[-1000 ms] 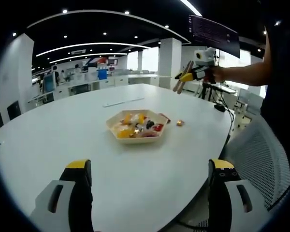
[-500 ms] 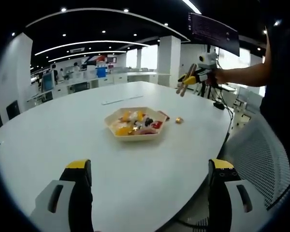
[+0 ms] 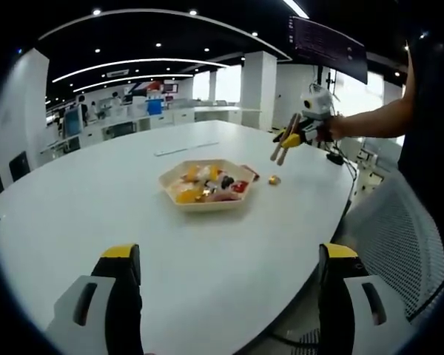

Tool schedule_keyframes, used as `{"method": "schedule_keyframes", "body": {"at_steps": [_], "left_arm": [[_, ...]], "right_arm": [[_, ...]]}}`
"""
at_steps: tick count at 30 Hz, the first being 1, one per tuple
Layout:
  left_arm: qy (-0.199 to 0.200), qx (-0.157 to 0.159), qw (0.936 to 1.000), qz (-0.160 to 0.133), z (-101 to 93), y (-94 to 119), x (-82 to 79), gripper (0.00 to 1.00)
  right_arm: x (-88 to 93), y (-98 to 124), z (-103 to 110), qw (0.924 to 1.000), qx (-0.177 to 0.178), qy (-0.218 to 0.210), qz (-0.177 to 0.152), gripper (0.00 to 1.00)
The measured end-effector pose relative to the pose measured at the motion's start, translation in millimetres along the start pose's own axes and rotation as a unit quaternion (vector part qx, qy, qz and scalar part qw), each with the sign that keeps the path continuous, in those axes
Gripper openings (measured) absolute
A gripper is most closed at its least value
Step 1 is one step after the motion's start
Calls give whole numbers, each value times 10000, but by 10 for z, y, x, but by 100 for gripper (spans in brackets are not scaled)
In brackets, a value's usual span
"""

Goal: Place the target food into the container with the food tongs after gripping and lifting it, then release it inside without dropping or visibly crushing the food.

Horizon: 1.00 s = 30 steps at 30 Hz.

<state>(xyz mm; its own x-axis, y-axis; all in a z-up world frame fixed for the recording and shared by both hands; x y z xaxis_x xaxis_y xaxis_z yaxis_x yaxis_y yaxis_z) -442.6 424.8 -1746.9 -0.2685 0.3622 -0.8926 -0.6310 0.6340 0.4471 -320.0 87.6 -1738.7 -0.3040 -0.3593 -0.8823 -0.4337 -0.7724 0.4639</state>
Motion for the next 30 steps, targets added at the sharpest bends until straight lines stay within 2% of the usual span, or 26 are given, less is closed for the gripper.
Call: {"method": "schedule_keyframes", "body": {"at_steps": [8,11,17,19,20,21,22,23,30], "left_arm": [[31,-10,10000,17,2,0,-1,97],[39,-13,10000,19,4,-1,-2,97],[53,-19,10000,30,12,-3,8,96],[53,-21,10000,30,13,-3,8,96],[58,-21,10000,29,15,-4,10,96],[57,-24,10000,26,19,-4,14,96],[61,-27,10000,23,22,-4,15,96],[66,-27,10000,18,23,-3,15,96],[62,-47,10000,11,26,0,9,96]], "right_arm": [[154,-96,25,9997,-117,115,200,20],[234,-138,7,9989,-141,187,398,19],[282,-227,23,9986,-184,212,458,19],[311,-248,35,9980,-194,277,540,19],[345,-257,49,9965,-171,409,704,19],[288,-270,69,9977,-210,426,486,19],[349,-253,64,9971,-193,296,680,19],[329,-260,65,9973,-204,353,617,18],[299,-267,42,9974,65,105,707,16]]}}
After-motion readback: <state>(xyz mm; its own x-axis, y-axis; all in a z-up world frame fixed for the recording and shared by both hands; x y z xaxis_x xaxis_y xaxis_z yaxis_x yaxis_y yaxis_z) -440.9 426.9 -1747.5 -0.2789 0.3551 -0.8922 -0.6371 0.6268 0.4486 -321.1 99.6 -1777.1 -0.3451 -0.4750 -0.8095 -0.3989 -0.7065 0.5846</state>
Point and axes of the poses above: the point that each gripper's makers call its tool centre point, and the gripper's own axes: y roughly backward along the fingers, z roughly to its left, x roughly out of its underside, the point moved 4 cm from there along y, roughly backward along the fingers, and after that the axes turned 7 degrees about -y, right-handed, at the moved point
